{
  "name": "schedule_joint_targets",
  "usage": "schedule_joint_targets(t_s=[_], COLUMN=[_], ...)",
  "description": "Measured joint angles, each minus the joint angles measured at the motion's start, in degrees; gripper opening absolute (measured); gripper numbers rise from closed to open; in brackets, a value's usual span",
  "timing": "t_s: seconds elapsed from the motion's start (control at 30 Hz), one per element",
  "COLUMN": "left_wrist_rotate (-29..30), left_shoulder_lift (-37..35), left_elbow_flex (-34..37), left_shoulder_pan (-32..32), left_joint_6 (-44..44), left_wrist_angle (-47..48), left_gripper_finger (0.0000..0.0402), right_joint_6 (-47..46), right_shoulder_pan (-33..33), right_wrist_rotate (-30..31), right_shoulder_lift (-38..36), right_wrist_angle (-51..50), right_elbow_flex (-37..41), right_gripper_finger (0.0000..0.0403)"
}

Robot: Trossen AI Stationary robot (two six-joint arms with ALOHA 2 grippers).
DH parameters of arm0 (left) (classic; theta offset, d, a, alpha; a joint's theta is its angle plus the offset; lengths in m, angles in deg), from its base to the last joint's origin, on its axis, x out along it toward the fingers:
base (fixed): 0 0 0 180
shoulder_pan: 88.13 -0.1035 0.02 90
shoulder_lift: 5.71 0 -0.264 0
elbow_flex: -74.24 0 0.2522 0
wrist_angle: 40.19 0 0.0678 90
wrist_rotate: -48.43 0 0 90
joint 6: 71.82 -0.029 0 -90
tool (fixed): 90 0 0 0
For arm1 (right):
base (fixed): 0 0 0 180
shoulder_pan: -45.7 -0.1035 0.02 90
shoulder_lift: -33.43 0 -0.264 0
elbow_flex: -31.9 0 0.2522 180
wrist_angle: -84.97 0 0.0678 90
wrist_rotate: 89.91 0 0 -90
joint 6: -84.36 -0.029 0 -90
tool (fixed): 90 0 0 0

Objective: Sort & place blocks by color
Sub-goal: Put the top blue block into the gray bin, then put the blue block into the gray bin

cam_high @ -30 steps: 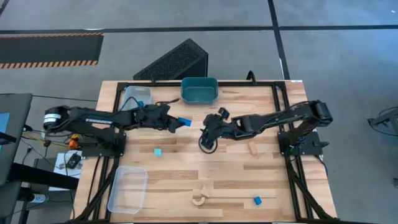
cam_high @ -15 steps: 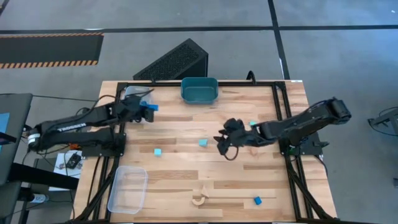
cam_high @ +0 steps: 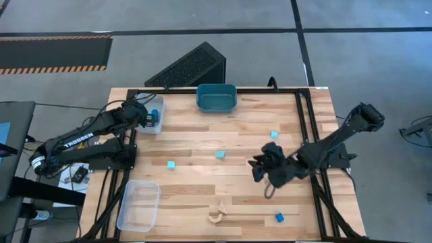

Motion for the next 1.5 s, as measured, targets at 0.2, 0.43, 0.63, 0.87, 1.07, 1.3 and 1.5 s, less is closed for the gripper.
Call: schedule_joint_targets(t_s=[0.2,0.43,0.63,0.87,1.07,1.3,1.5], left_wrist_rotate=[-1.63,-4.25,-5.14,-5.44,-5.42,-5.56,-7.29], left_shoulder_lift=[1.37,5.89,10.12,12.53,12.81,12.81,10.26], left_elbow_flex=[1.8,2.04,2.04,2.04,2.04,1.95,-1.91], left_shoulder_pan=[-4.81,-6.53,-6.51,-6.51,-6.51,-6.51,-3.98], left_joint_6=[1.94,1.09,1.09,0.21,0.15,0.13,-2.12], left_wrist_angle=[-0.22,-3.33,-5.08,-6.22,-7.38,-7.8,-8.61], left_gripper_finger=[0.0121,0.0114,0.013,0.0136,0.0154,0.0195,0.0207], right_joint_6=[-12.39,-20.52,-24.45,-29.95,-32.92,-32.09,-27.7], right_shoulder_pan=[-7.14,-11.77,-14.56,-16.98,-18.95,-19.65,-19.42], right_wrist_rotate=[-0.01,-0.63,-6.45,-11.97,-13.18,-13.46,-15.84], right_shoulder_lift=[0.71,2.86,5.64,10.24,11.49,11.41,11.39], right_wrist_angle=[-6.49,-9.25,-9.51,-9.25,-8.61,-9.71,-9.09], right_elbow_flex=[-0.02,-0.02,-0.02,-0.02,-0.02,-0.02,-0.02], right_gripper_finger=[0.0163,0.014,0.0135,0.0135,0.0135,0.0135,0.0134])
